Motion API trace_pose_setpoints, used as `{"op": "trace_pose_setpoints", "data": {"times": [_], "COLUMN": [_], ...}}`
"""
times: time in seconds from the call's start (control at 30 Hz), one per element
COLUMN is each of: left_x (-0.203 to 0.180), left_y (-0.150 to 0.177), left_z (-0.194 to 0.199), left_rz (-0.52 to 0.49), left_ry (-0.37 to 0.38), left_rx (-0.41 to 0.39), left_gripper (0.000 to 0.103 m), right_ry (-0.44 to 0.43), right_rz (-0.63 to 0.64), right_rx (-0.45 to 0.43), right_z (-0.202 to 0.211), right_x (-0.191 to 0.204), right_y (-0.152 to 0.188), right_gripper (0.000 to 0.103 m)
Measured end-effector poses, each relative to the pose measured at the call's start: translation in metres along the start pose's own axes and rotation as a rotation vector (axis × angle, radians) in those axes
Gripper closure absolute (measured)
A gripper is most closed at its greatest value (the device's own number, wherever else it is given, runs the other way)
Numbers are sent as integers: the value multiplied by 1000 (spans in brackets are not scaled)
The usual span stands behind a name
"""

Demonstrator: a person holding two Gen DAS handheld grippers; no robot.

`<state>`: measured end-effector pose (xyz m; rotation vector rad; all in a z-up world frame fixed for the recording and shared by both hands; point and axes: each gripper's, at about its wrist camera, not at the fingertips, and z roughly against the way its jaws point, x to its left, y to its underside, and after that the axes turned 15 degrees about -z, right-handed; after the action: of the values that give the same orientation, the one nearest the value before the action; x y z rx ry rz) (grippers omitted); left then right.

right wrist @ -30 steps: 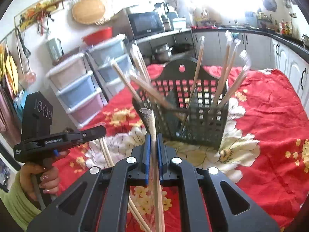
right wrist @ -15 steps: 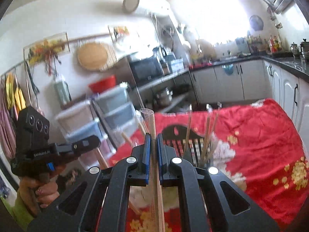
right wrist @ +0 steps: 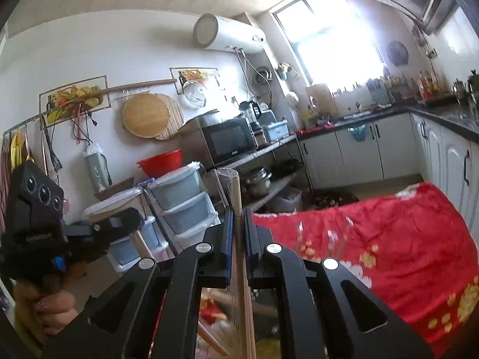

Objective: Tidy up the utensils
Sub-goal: 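Lift both chopsticks upright, carry them over the caddy and lower them in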

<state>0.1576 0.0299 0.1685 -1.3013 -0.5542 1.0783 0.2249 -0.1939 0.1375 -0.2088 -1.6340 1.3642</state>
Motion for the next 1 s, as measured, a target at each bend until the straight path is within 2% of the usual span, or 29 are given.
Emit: {"op": "trace_pose_setpoints", "data": {"times": [0.17, 0.47, 0.7, 1.0], "left_x": [1, 9, 21, 25], "left_y": [-22, -49, -47, -32], "left_z": [-5, -21, -44, -66], "left_rz": [-8, -17, -9, -50], "left_ry": [0, -45, -72, -102], "left_rx": [-36, -77, -70, -37], "left_gripper": [103, 103, 103, 103], "right_ry": [17, 61, 98, 152], "right_rz": [20, 34, 62, 51], "right_rx": [-45, -159, -246, -291], "right_z": [-23, -60, -78, -97], "right_x": [-3, -11, -23, -41], "right_y": [-8, -21, -21, -13], "right_gripper": [96, 96, 96, 96]}}
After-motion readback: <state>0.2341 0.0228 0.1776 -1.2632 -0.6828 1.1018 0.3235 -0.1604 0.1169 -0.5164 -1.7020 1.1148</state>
